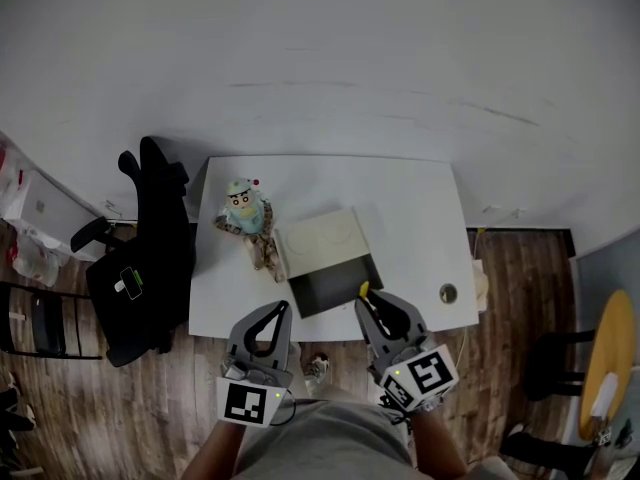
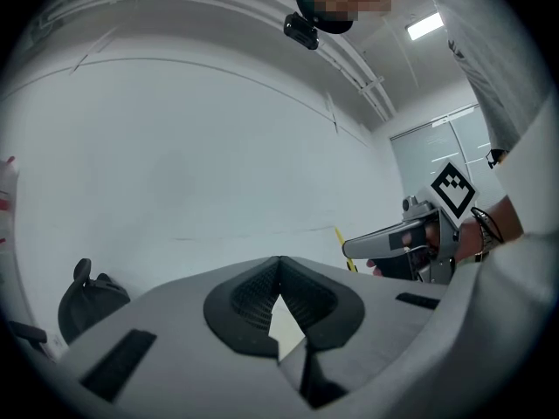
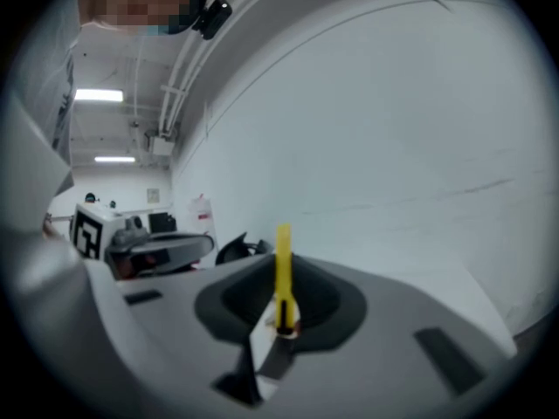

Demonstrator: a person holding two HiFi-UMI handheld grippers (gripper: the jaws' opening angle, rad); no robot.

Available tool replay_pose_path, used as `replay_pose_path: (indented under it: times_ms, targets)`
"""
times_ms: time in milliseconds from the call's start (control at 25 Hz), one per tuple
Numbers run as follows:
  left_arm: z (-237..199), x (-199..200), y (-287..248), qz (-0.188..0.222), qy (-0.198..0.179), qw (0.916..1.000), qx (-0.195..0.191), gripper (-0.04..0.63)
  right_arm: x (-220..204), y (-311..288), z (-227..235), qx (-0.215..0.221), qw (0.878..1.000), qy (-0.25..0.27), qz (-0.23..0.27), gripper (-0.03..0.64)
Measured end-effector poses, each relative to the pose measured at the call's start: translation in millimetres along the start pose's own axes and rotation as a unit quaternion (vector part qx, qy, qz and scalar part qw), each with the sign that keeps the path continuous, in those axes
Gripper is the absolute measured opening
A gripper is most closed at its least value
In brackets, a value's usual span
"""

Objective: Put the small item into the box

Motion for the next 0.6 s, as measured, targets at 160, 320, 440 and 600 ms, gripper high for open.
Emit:
replay_pose_path:
  times_ms: [160,320,440,600]
  targets:
    - [-8.8,-2.6,-13.6,-0.004,0.004,1.0,-0.007,0.031,-0.3,-16.2,4.3,-0.002,1.0,0.006,-0.017,0.078]
    - [-17.6,-8.1,-26.1,-0.011,0.013,0.9998,-0.013,0.031,-5.7,-34.3,8.2,-0.001,0.999,0.009,-0.036,0.078]
    - [-22.5,-12.2,-34.1,-0.017,0.019,0.9995,-0.018,0.031,-12.7,-44.3,11.1,-0.003,0.998,0.012,-0.057,0.078]
    - [-29.4,-16.0,-44.9,-0.017,0.023,0.9993,-0.026,0.031,-26.7,-57.0,16.7,-0.014,0.995,0.027,-0.091,0.078]
Point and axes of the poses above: the fingertips, and each gripper's own axes: y backward along the fingers, z to its right, x out of its top, the point moved 6 cm from there along y, backward along the fingers, and after that the axes turned 6 degrees about -y, right-handed, at the moved point
